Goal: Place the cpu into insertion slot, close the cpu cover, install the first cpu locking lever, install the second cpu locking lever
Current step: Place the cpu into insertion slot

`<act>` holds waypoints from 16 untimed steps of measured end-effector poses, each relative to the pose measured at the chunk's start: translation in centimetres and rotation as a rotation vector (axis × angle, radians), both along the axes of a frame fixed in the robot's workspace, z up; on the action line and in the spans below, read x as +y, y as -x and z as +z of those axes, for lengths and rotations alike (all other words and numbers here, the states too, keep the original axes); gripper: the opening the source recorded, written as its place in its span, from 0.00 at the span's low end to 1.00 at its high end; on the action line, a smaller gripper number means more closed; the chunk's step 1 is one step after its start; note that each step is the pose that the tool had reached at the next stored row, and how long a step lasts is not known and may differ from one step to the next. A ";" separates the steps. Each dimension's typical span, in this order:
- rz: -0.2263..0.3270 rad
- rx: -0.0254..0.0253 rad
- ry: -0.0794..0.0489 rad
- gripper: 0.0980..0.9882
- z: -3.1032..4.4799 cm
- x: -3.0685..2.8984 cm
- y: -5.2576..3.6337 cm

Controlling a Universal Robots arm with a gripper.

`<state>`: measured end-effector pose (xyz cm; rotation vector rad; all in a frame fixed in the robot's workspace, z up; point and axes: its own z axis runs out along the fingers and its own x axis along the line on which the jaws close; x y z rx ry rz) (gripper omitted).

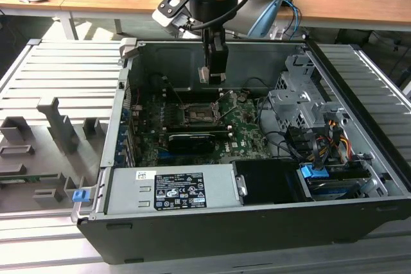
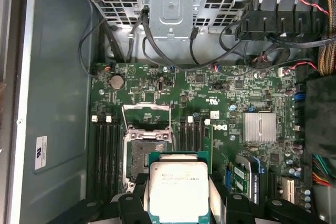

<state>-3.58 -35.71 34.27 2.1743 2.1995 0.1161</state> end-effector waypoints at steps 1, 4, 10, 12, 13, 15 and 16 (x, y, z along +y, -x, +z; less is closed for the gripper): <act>-0.007 0.0000 0.000 0.50 -0.01 0.00 0.00; -0.025 -0.0001 0.000 0.50 -0.03 0.00 0.00; -0.047 0.0000 0.000 0.50 -0.06 0.00 0.00; -0.056 0.0000 0.000 0.50 -0.08 0.00 0.00; -0.064 0.0000 0.000 0.50 -0.10 0.00 0.00; -0.075 0.0000 0.000 0.50 -0.12 0.00 0.00; -0.079 0.0000 0.000 0.50 -0.13 0.00 0.00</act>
